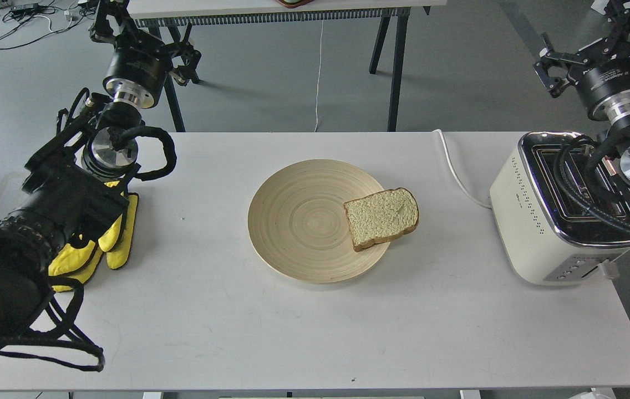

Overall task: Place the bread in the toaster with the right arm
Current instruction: 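Raise the right gripper up from beside the toaster, then move the right gripper toward the bread slice in the wooden bowl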

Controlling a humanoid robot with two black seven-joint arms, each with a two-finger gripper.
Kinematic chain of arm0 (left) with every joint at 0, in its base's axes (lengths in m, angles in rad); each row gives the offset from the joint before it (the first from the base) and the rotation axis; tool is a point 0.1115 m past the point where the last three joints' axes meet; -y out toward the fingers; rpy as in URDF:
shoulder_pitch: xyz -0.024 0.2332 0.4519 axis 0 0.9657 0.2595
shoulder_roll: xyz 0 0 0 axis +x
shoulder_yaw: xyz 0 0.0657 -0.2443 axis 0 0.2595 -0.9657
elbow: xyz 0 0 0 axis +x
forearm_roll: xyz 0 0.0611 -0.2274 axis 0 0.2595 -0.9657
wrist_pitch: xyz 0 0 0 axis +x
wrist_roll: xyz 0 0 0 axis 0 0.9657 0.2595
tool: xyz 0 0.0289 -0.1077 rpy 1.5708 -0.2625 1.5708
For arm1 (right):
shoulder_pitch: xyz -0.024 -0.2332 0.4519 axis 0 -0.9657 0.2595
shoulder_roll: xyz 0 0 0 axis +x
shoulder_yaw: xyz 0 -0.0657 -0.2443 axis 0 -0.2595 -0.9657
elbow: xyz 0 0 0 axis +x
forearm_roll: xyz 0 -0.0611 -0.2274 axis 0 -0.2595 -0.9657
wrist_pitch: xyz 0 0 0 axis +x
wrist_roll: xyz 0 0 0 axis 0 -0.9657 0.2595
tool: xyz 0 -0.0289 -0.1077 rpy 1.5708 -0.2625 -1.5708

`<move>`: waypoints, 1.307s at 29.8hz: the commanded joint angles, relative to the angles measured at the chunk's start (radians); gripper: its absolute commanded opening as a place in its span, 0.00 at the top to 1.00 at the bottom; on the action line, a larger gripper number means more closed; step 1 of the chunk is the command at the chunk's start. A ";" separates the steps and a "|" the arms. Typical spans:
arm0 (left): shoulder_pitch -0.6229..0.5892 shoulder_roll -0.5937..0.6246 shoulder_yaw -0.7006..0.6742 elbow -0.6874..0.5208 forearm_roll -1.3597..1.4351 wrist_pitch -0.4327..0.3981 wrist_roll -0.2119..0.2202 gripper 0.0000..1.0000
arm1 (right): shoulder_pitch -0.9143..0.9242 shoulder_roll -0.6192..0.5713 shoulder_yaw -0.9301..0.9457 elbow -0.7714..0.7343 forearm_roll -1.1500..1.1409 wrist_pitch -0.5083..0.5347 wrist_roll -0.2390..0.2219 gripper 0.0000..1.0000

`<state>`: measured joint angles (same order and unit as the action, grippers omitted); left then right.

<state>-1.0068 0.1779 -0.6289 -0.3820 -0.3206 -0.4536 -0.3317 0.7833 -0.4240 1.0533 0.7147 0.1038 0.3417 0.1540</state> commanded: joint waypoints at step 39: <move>-0.001 -0.002 0.000 0.008 0.000 0.000 -0.003 0.00 | 0.086 -0.217 -0.476 0.391 -1.282 -0.177 0.002 0.06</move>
<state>-1.0094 0.1760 -0.6289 -0.3742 -0.3206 -0.4525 -0.3352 0.8656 -0.6506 0.6384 1.1191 -1.0706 0.1994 0.1566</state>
